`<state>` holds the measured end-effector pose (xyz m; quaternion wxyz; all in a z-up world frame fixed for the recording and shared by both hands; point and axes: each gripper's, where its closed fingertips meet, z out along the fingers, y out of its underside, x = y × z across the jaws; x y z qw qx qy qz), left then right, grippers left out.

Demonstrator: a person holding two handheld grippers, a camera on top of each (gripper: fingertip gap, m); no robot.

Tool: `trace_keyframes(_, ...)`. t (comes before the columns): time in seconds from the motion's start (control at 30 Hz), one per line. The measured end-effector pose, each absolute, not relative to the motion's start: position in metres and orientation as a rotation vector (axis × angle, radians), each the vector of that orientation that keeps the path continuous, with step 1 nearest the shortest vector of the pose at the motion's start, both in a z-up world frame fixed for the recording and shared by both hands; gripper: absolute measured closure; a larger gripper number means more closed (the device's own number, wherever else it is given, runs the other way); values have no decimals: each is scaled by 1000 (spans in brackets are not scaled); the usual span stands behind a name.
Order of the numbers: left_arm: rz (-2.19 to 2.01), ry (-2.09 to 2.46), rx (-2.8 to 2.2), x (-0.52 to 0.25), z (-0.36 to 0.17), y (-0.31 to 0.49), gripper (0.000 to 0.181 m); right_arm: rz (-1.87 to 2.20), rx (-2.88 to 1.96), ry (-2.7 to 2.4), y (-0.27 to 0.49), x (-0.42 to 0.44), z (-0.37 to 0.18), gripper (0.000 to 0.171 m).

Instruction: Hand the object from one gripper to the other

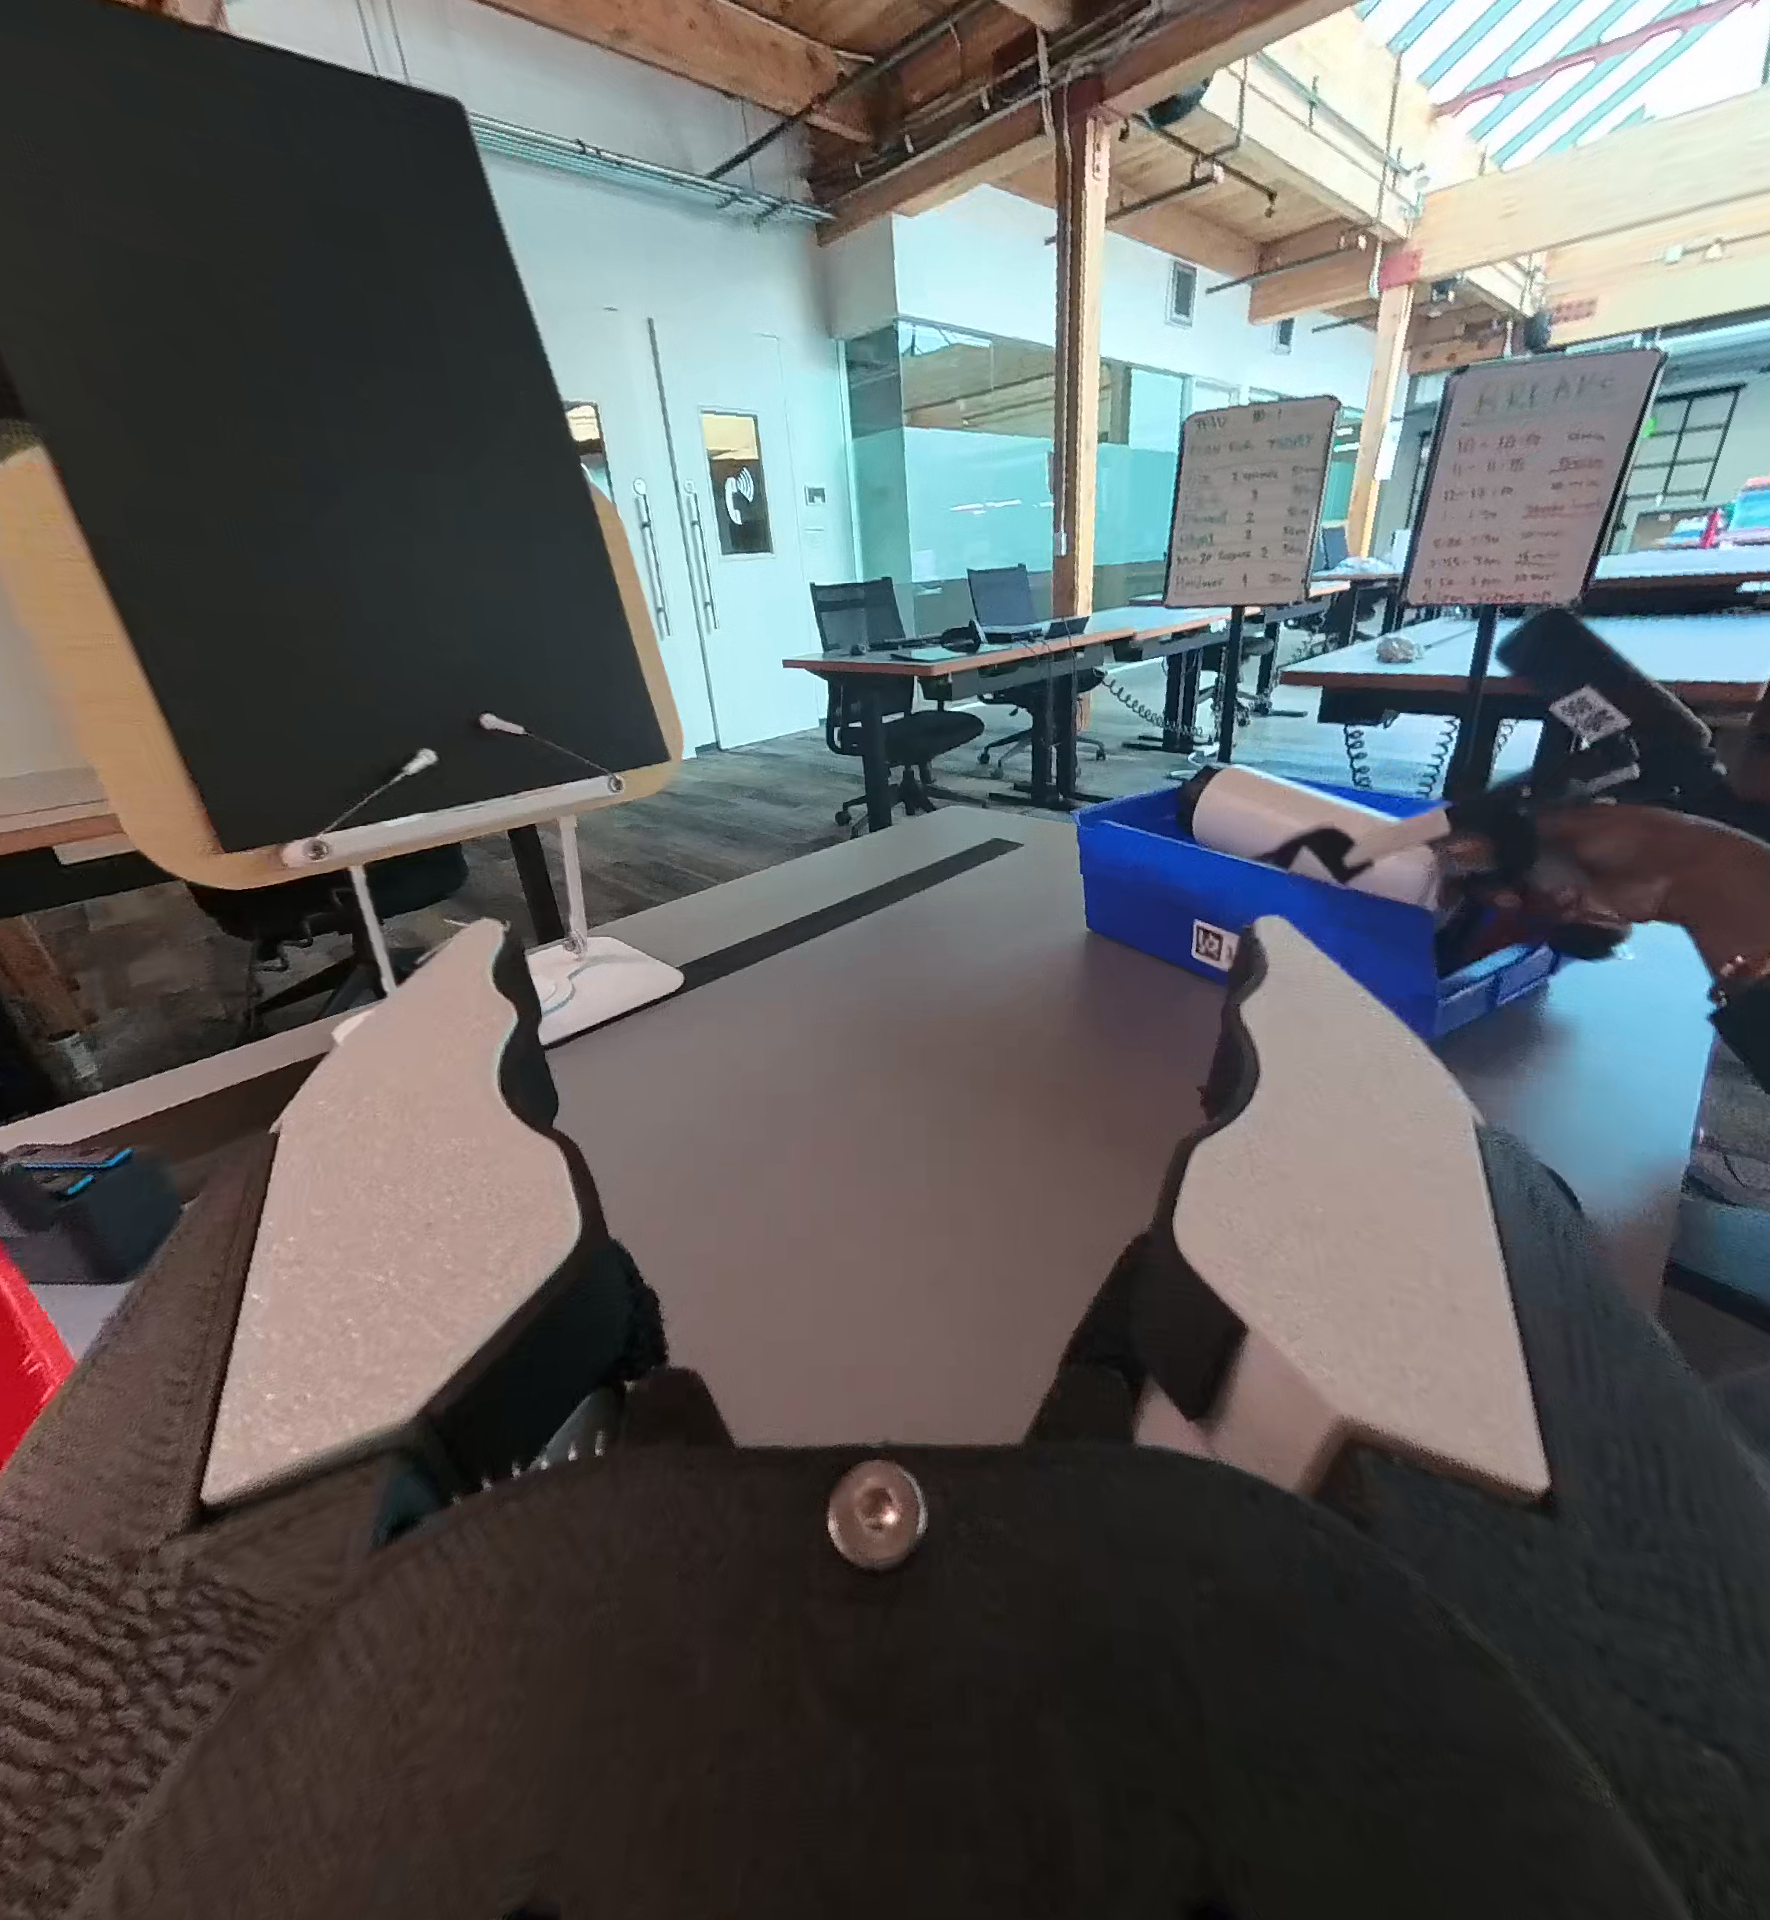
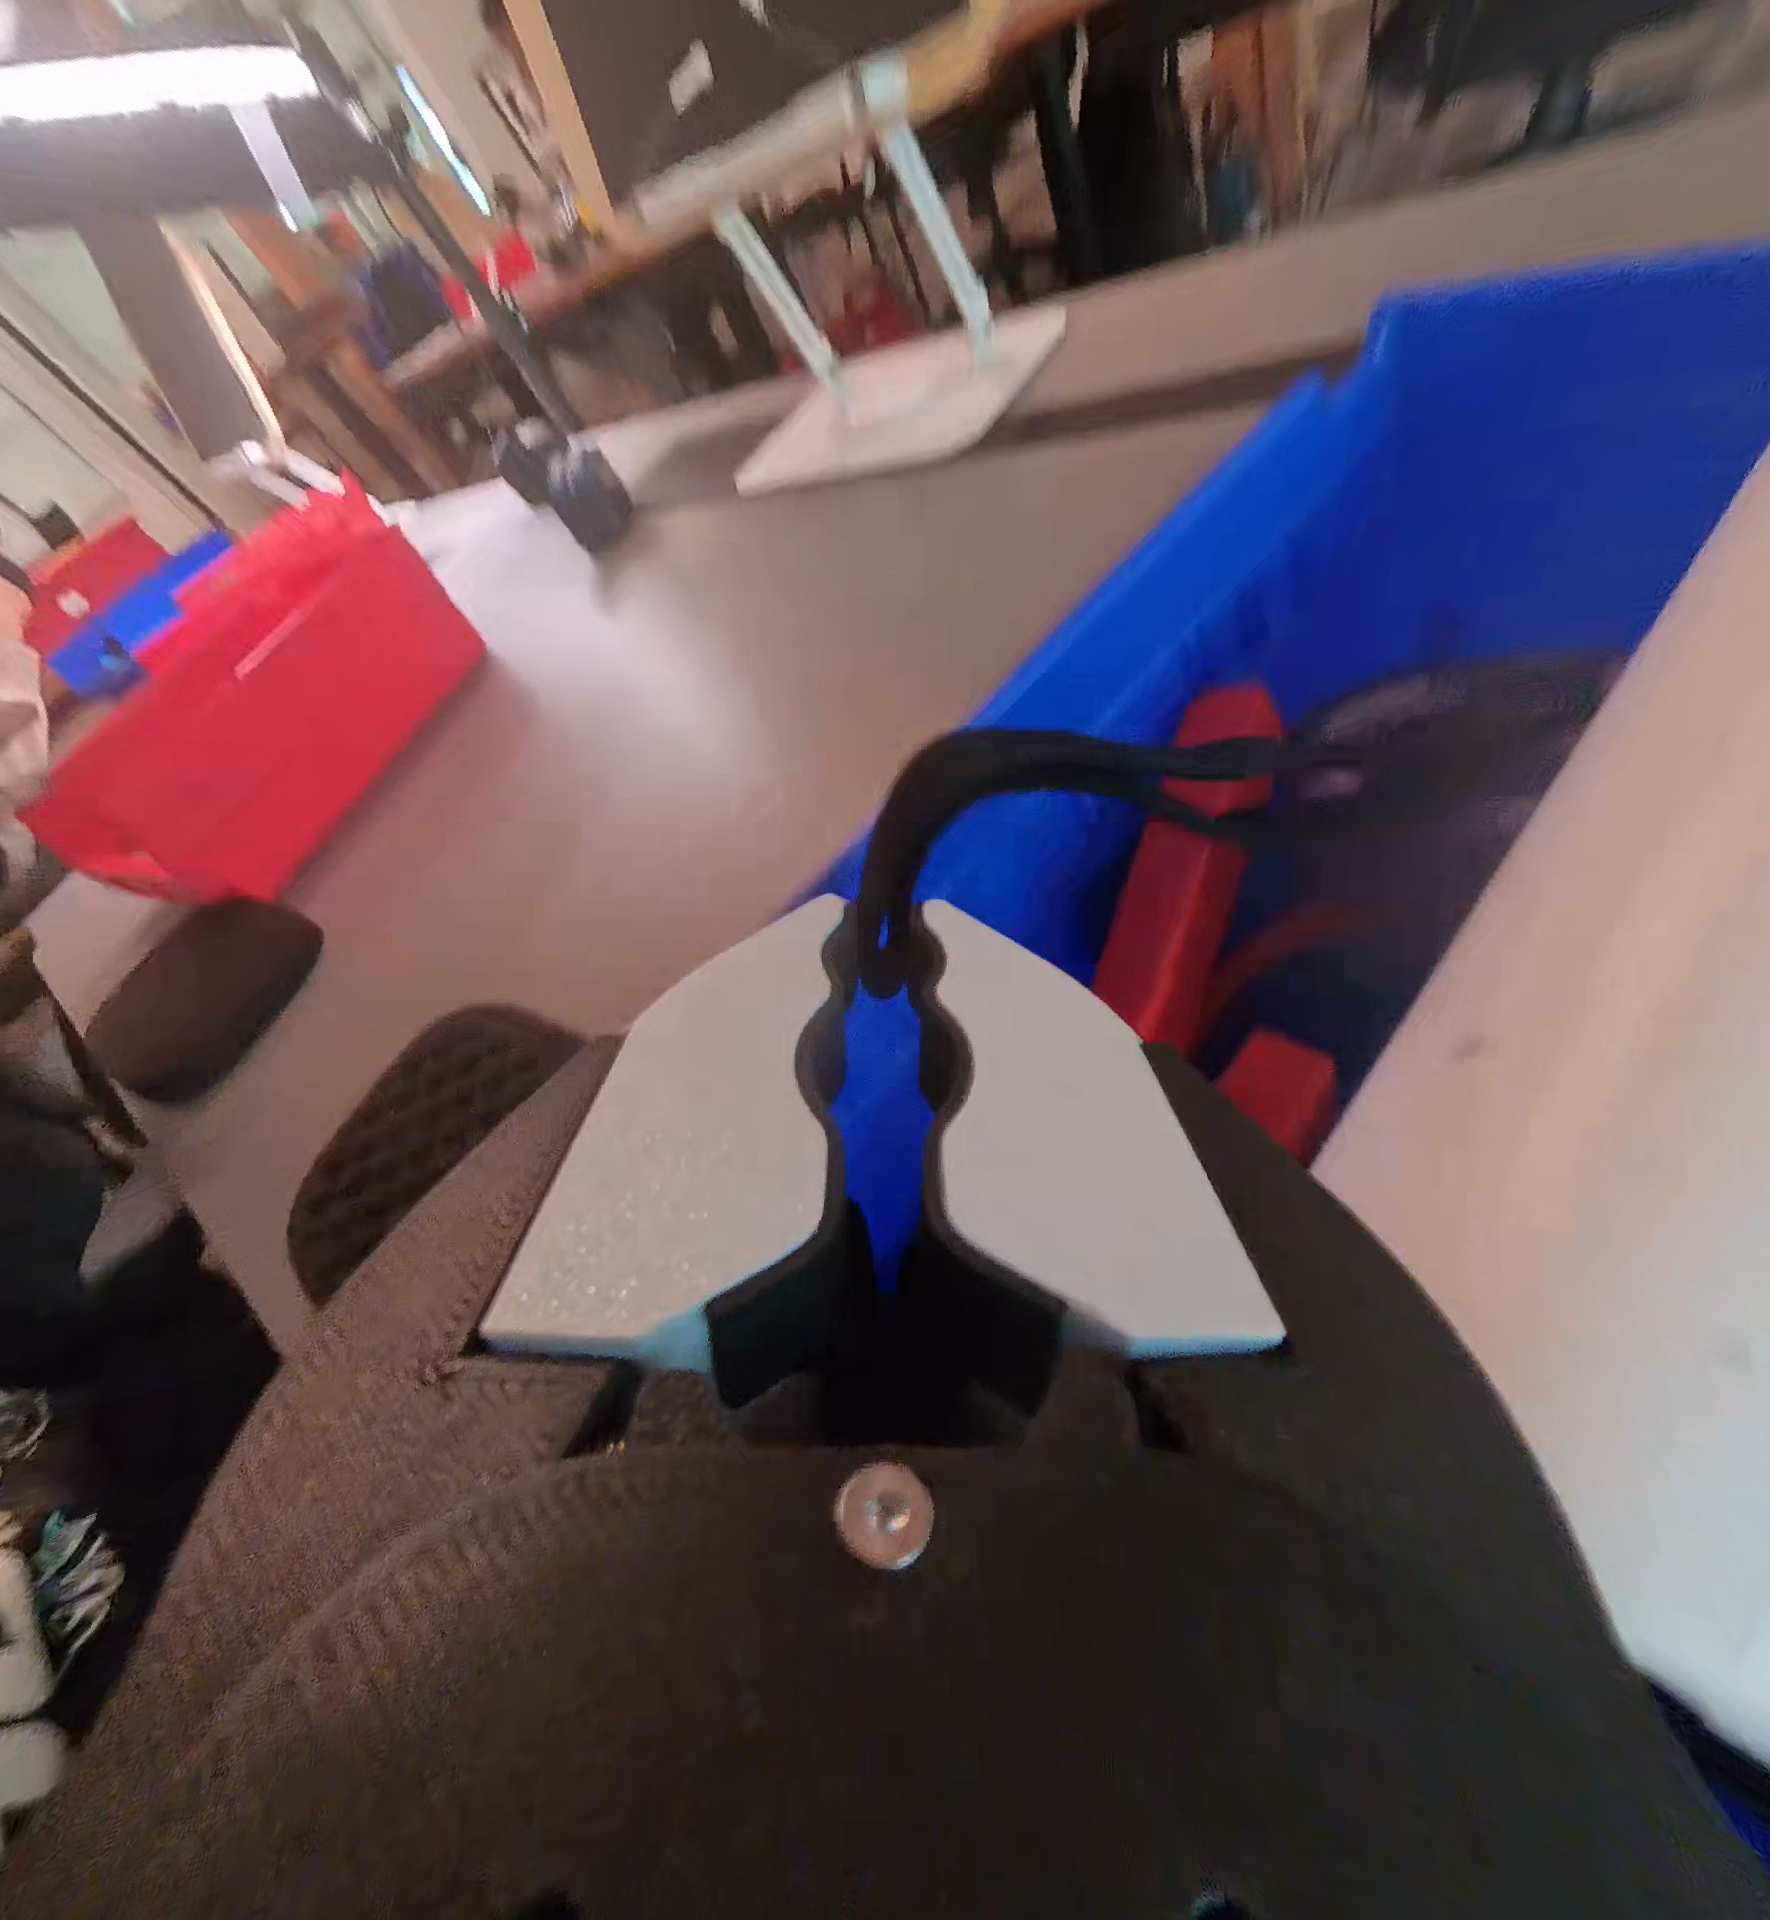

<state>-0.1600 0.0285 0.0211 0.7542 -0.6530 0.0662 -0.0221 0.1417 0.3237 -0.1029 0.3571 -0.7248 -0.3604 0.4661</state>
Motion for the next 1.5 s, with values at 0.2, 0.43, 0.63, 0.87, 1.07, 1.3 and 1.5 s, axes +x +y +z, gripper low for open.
trace_keyframes(0.2,-16,94,-1394,-176,27,19,58,996,-2129,-1076,311,167,-141,157)
trace_keyframes(0.43,84,-24,-1491,-209,17,8,78,853,-2082,-1009,317,181,-120,126)
trace_keyframes(0.63,112,-131,-1398,-237,34,-20,60,662,-1650,-861,332,188,-48,76)
trace_keyframes(0.87,354,-229,-1386,-285,34,-63,75,636,-1107,-718,296,195,46,30)
trace_keyframes(1.07,627,-363,-1696,-326,-14,-91,85,699,-985,-681,273,198,71,33)
trace_keyframes(1.3,611,-627,-2228,-350,-103,-134,97,787,-961,-600,272,205,78,46)
trace_keyframes(1.5,477,-692,-2483,-363,-138,-144,108,821,-920,-596,261,206,86,53)
